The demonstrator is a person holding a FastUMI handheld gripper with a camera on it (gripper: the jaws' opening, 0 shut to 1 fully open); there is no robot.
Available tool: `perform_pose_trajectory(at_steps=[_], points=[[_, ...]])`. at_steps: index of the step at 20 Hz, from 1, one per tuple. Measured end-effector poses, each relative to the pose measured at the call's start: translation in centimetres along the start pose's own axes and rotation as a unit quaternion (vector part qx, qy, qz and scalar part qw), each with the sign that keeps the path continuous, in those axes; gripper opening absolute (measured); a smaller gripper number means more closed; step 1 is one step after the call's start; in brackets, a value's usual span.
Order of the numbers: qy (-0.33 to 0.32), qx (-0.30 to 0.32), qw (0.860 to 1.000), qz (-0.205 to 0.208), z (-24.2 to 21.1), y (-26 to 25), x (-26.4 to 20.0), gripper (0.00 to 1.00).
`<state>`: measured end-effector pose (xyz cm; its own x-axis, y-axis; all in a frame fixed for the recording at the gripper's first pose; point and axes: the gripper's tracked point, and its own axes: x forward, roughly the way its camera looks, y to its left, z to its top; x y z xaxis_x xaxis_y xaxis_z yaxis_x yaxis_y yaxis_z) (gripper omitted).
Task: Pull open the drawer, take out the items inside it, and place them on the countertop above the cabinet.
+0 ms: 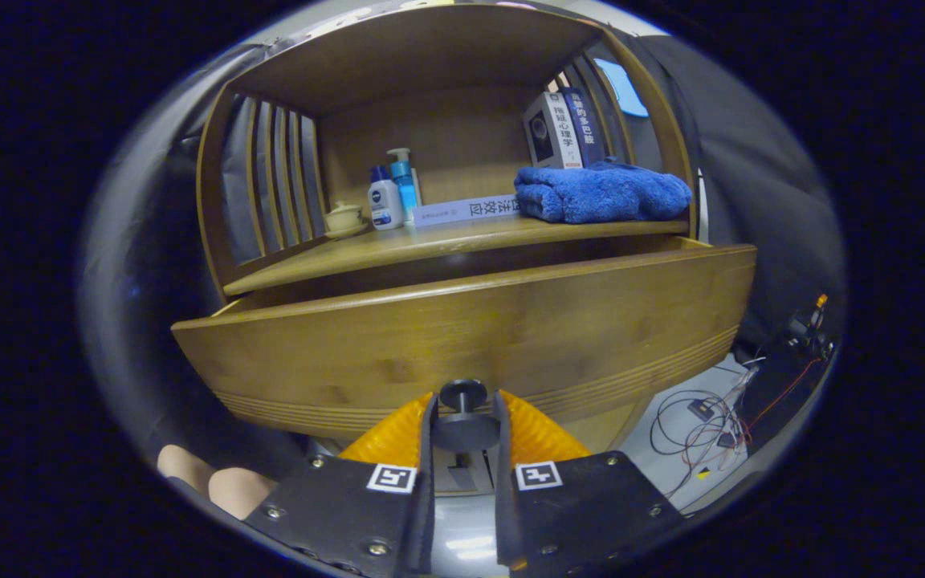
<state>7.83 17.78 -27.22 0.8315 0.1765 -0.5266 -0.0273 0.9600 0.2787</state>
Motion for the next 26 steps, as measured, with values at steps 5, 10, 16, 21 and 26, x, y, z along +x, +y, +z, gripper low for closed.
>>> perform_pose_trajectory(at_steps=[5,10,16,21,26], points=[[0.007,-0.002,1.000,-0.001,-1.0,-0.3,-2.3,0.31],[0.017,0.010,1.000,-0.001,-2.6,-1.5,-5.4,0.31],[0.018,-0.013,1.000,-0.006,-3.1,-1.2,-6.2,0.31],[0.017,-0.015,1.000,-0.007,-3.1,-1.2,-6.1,0.31],[0.017,-0.011,1.000,-0.007,-3.1,-1.2,-6.2,0.31]])
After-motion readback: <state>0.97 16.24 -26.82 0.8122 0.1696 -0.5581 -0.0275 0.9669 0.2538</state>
